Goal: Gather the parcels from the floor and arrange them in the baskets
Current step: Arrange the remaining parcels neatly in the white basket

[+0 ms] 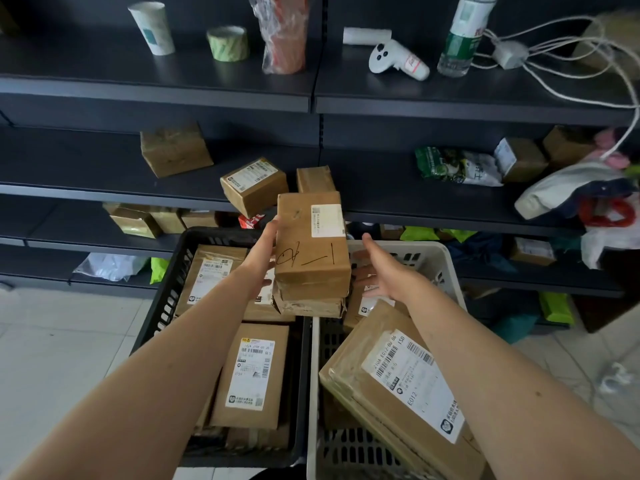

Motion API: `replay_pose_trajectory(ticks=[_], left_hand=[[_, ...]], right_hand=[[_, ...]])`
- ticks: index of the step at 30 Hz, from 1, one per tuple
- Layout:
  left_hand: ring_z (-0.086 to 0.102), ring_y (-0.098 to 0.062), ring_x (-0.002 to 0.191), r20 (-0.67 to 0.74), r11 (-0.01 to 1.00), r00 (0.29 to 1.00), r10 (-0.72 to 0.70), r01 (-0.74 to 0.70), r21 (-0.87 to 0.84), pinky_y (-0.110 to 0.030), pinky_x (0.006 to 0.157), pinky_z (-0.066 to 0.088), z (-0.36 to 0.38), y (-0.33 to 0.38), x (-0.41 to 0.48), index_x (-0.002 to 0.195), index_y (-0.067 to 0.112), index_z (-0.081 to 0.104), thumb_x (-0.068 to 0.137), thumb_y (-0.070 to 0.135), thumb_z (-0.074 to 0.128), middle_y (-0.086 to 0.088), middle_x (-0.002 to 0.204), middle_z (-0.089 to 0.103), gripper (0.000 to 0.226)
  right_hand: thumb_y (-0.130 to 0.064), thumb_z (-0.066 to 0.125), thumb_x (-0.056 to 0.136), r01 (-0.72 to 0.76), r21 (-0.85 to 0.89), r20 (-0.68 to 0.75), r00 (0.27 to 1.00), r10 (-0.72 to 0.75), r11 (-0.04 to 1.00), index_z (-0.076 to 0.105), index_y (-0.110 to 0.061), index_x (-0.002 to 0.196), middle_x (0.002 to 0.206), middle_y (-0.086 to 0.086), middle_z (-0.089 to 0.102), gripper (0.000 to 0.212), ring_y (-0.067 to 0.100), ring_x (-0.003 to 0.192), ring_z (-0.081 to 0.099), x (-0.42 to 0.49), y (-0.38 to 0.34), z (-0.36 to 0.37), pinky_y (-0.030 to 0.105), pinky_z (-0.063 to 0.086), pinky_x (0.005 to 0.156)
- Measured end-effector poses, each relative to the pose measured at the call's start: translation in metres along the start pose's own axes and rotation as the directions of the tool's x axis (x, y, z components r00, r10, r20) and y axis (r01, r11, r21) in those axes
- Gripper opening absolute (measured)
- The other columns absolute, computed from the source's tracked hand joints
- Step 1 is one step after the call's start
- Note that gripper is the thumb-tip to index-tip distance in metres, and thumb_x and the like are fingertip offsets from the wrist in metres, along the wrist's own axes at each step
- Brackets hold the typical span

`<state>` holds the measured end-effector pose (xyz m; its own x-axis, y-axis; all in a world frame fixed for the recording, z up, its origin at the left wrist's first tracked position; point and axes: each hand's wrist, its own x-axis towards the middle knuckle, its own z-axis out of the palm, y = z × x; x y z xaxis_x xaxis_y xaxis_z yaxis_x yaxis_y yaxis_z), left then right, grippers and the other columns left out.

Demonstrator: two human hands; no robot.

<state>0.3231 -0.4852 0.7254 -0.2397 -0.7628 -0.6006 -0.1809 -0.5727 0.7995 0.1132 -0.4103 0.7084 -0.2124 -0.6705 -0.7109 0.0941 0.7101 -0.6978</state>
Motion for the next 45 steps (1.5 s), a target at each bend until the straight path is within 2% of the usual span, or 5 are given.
replay_pose_trajectory(ticks=[10, 16, 26, 32, 45], left_hand=[[0.063, -0.029, 0.111, 0.010, 0.993, 0.999, -0.039, 0.040, -0.113, -0.054, 0.104, 0.043, -0.020, -0.014, -0.003, 0.116, 0.027, 0.060, 0.080, 0.081, 0.042, -0.007, 0.119, 0.068, 0.067], [0.040, -0.035, 0.136, 0.035, 0.995, 0.996, -0.083, 0.081, 0.051, -0.058, 0.112, 0.030, -0.009, -0.020, 0.002, 0.147, 0.032, 0.038, 0.073, 0.090, 0.034, -0.011, 0.151, 0.040, 0.094], [0.052, -0.028, 0.123, 0.122, 0.991, 0.992, -0.026, 0.009, 0.135, -0.052, 0.105, 0.042, 0.056, -0.009, 0.011, 0.140, 0.033, 0.048, 0.079, 0.087, 0.031, -0.005, 0.137, 0.055, 0.083], [0.051, -0.027, 0.126, 0.207, 0.981, 0.970, -0.125, 0.090, 0.170, -0.049, 0.106, 0.041, 0.109, -0.034, 0.013, 0.143, 0.036, 0.042, 0.058, 0.093, 0.043, -0.003, 0.142, 0.051, 0.103], [0.057, -0.027, 0.112, 0.304, 0.955, 0.934, -0.185, 0.098, 0.279, -0.038, 0.089, 0.047, 0.120, -0.063, 0.010, 0.129, 0.038, 0.046, 0.093, 0.067, 0.035, -0.006, 0.131, 0.054, 0.047]], right_hand=[[-0.065, 0.022, 0.099, -0.002, -0.056, 0.009, 1.000, 0.002, 0.998, 0.033, -0.018, 0.152, 0.150, 0.019, 0.042, 0.071, 0.037, 0.133, 0.048, -0.004, 0.004, 0.006, 0.056, 0.037, 0.111], [-0.081, 0.031, 0.086, -0.047, 0.003, 0.068, 0.997, 0.047, 0.999, 0.042, -0.026, 0.141, 0.146, 0.017, 0.046, 0.079, 0.041, 0.132, 0.046, 0.000, 0.002, 0.016, 0.064, 0.036, 0.106], [-0.071, 0.032, 0.094, 0.055, 0.096, -0.109, 0.993, -0.044, 0.994, 0.043, -0.038, 0.140, 0.142, 0.010, 0.049, 0.058, 0.038, 0.131, 0.046, -0.005, -0.008, -0.037, 0.066, 0.044, 0.098], [-0.067, 0.038, 0.094, -0.015, 0.179, -0.167, 0.985, 0.045, 0.984, 0.061, -0.026, 0.102, 0.110, 0.014, 0.065, 0.048, 0.032, 0.101, 0.060, -0.007, 0.030, -0.088, 0.055, 0.048, 0.098], [-0.076, 0.045, 0.084, -0.046, 0.146, -0.044, 0.998, 0.053, 0.988, 0.055, -0.034, 0.129, 0.125, 0.014, 0.057, 0.062, 0.038, 0.114, 0.055, -0.008, 0.066, -0.125, 0.064, 0.053, 0.084]])
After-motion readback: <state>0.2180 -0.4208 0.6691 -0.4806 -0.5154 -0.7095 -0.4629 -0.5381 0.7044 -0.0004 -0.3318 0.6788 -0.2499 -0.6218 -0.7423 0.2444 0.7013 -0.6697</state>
